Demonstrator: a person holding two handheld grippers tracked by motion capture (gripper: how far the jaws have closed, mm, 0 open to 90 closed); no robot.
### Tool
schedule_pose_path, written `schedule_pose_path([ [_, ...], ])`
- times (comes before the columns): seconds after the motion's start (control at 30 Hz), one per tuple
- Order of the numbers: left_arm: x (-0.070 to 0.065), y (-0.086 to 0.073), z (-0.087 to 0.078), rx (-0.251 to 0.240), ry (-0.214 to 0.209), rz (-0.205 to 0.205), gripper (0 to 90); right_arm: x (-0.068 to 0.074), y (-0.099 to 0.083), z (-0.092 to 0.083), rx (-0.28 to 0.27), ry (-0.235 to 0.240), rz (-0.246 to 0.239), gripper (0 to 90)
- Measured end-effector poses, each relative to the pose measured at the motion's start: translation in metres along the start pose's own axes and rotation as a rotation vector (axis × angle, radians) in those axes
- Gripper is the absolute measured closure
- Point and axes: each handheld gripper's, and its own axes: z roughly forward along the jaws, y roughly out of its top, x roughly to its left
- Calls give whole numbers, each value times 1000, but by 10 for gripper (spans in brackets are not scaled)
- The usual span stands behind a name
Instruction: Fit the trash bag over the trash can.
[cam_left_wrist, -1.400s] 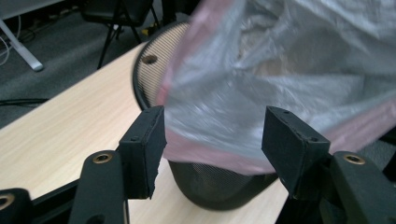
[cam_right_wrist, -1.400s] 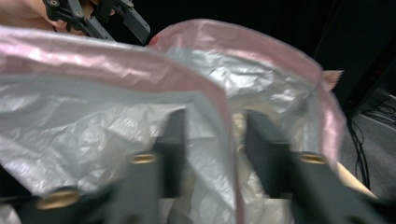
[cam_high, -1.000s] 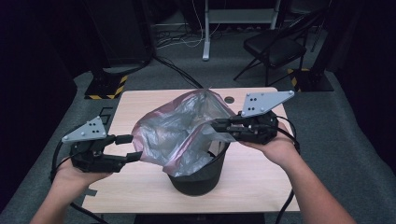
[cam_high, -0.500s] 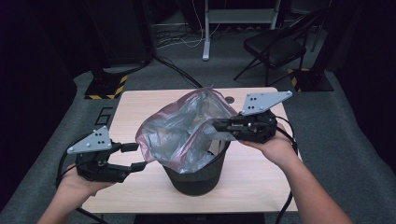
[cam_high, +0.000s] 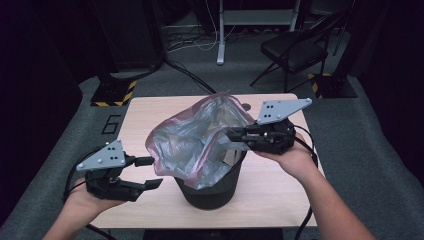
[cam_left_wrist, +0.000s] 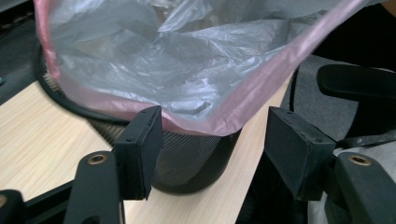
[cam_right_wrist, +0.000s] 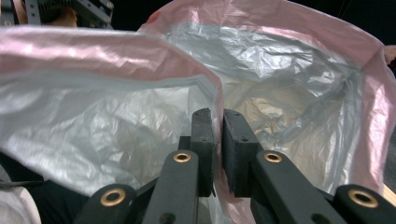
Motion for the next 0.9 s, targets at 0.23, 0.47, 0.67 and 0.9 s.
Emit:
schedule_pose_path([
  [0.23, 4, 4, 10, -13, -27, 11, 607, -1, 0, 0, -3, -2, -1, 827],
  [0.47, 5, 0, 7, 1, -5, 39, 852, 10, -5, -9, 4, 10, -26, 828],
  [0.67, 13, -13, 1, -5, -2, 3, 875, 24, -19, -16, 24, 30, -41, 829],
  [0.9, 20, -27, 4, -1, -41, -48, 879, 35, -53, -19, 55, 67, -13, 841],
])
